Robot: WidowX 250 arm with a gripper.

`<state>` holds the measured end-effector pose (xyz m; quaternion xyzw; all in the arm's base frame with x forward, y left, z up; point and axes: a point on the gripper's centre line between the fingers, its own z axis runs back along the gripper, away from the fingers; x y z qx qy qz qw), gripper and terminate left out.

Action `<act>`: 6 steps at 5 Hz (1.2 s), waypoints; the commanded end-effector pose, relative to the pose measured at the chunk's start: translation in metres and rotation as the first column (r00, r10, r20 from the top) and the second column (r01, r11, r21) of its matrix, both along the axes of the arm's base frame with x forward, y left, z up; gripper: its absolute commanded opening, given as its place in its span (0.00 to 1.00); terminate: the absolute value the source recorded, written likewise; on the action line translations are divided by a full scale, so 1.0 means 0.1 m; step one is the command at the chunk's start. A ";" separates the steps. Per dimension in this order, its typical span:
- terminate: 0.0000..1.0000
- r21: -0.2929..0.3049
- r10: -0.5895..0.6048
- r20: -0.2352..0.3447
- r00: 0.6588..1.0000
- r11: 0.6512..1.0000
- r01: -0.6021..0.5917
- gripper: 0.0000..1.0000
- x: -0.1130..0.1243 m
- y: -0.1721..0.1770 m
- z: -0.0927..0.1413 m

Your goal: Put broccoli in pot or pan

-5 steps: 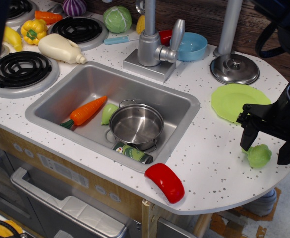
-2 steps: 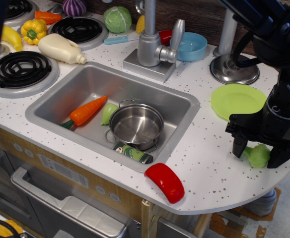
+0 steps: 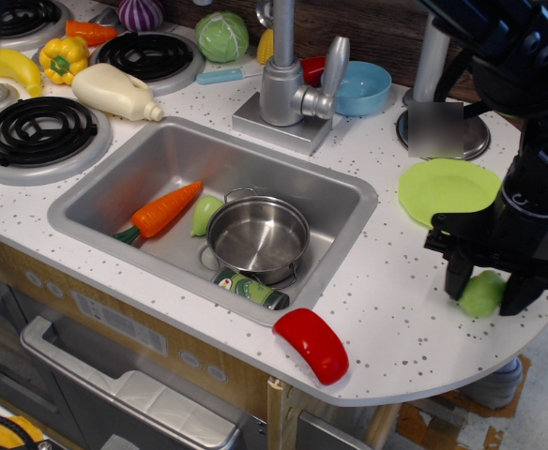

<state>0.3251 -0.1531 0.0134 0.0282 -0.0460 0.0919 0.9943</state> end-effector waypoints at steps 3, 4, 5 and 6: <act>0.00 0.178 -0.154 0.041 0.987 0.973 0.144 0.00 0.34 1.40 0.49; 0.00 0.201 -0.162 0.068 0.984 0.969 0.146 0.00 0.38 1.65 0.19; 0.00 0.223 -0.214 0.064 0.975 0.955 0.195 0.00 0.36 1.88 -0.06; 0.00 0.229 -0.249 0.089 0.964 0.947 0.223 1.00 0.27 1.93 -0.15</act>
